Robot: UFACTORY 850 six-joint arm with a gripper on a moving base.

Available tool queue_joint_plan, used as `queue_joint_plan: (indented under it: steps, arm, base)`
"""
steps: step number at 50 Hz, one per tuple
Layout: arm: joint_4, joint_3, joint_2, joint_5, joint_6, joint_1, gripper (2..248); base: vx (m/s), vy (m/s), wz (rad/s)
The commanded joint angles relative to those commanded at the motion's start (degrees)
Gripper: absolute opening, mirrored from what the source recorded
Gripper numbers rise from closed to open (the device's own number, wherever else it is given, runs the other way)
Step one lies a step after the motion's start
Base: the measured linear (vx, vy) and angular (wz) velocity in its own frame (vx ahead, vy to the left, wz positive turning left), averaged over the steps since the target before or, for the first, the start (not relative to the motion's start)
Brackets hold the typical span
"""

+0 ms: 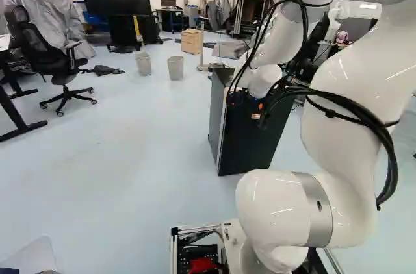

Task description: Grab a drink from the fridge

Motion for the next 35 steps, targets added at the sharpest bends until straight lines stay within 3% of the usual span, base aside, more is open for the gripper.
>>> queue_joint_plan:
  steps: [19,35]
  arm:
    - [0.0,4.8,4.4,10.9,0.0,1.1,247]
    - [0.0,5.4,5.0,20.6,0.0,1.4,247]
  base:
    - [0.0,0.0,0.0]
    - [0.0,0.0,0.0]
